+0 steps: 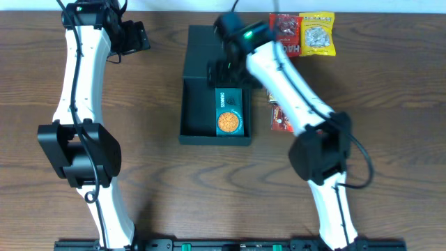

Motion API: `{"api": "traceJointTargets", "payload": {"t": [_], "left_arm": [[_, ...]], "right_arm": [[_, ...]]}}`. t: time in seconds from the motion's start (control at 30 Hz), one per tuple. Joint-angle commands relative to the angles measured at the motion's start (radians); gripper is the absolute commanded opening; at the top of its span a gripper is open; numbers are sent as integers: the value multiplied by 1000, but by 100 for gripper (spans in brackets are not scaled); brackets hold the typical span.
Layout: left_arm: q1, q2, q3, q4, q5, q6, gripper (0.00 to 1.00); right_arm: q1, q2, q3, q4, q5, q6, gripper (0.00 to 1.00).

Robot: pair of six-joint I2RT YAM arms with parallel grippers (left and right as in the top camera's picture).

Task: Pack container
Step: 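Return the right gripper and grasp the red Hacks bag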

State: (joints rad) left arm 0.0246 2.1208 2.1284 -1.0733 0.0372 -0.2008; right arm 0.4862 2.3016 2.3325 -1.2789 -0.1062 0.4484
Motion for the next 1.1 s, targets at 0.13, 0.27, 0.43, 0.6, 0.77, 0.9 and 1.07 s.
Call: {"api": "traceJointTargets", "payload": {"t": [0.13,0.27,0.43,0.6,0.77,0.9,1.07], "left_arm": [[3,0,19,-3,-10,20,95],[3,0,19,-2,-2,2,95],[3,0,19,6,37,-6,95],[3,0,19,24,38,-6,96],[3,0,19,48,38,-6,96],[3,0,19,63,38,-6,96],[3,0,19,65,38,-6,95]], "right_arm": [[-90,-90,44,256,251,-378,99],[-201,-28,37,369,161,-341,99],[-379,75,37,471,-159,-204,95],[-514,193,37,552,-427,-88,93],[-562,284,37,547,-596,-48,90],[-563,319,37,474,-607,-41,90],[-563,338,37,447,-594,-41,90]]}}
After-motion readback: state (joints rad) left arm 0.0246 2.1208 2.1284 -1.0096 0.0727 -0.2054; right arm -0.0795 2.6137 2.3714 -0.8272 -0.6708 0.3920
